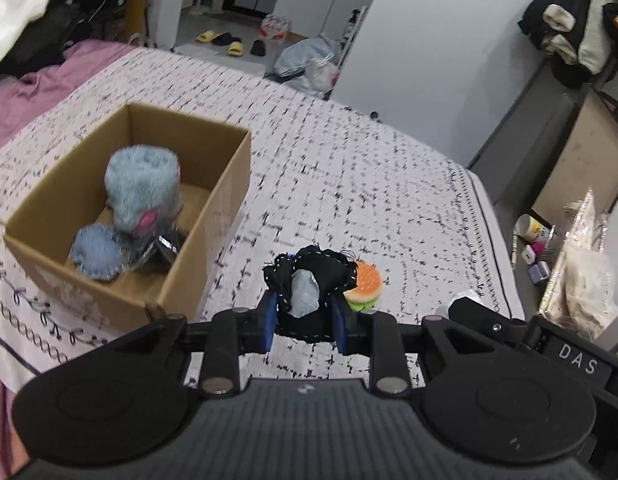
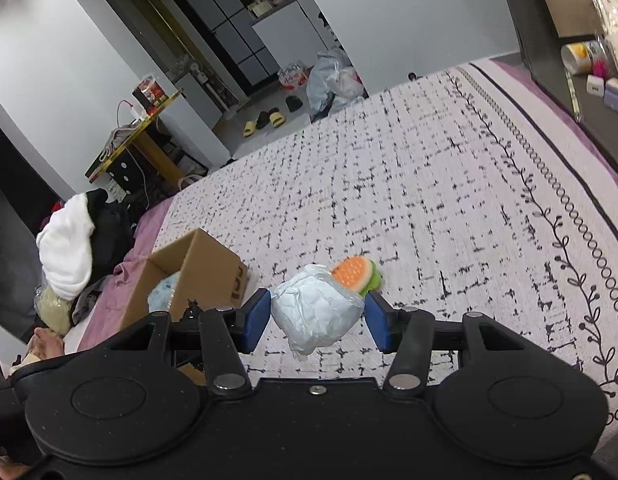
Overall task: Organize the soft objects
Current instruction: 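Carry both items over the box and open both tools to drop them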
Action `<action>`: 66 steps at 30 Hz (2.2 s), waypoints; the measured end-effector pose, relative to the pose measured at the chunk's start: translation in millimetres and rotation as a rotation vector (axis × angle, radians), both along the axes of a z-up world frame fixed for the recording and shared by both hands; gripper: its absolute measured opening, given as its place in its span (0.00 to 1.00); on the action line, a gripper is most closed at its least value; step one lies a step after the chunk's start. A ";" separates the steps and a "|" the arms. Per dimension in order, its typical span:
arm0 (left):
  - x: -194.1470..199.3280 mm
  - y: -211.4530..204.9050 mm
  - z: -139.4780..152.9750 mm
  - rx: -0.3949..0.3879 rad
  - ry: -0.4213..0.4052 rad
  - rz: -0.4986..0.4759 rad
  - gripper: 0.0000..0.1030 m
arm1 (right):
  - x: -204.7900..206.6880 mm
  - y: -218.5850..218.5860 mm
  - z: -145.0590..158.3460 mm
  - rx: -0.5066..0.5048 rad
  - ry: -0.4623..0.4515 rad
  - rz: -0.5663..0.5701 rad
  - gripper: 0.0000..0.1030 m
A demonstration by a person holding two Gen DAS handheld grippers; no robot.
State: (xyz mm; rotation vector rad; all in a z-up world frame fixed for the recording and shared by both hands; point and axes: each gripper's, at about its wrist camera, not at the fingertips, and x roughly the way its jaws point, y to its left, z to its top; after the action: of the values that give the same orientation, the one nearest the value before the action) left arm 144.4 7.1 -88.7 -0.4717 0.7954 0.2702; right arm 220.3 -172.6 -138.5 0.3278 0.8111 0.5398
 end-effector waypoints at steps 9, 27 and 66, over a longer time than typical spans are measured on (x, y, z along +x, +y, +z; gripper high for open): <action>-2.4 11.1 27.2 0.070 -0.067 -0.087 0.27 | -1.9 9.8 18.4 -0.010 -0.041 -0.020 0.49; 11.4 62.1 51.3 0.106 -0.135 -0.181 0.27 | 0.0 50.3 43.1 -0.032 -0.089 -0.003 0.49; 33.9 158.5 -9.0 -0.113 -0.045 -0.124 0.51 | 31.1 169.9 43.5 -0.083 -0.075 0.129 0.49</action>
State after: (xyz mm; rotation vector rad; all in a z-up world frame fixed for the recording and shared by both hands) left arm 178.3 165.6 -97.7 -0.5309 0.7951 0.0991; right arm 251.4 -2.6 -95.0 0.1789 0.7831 0.6332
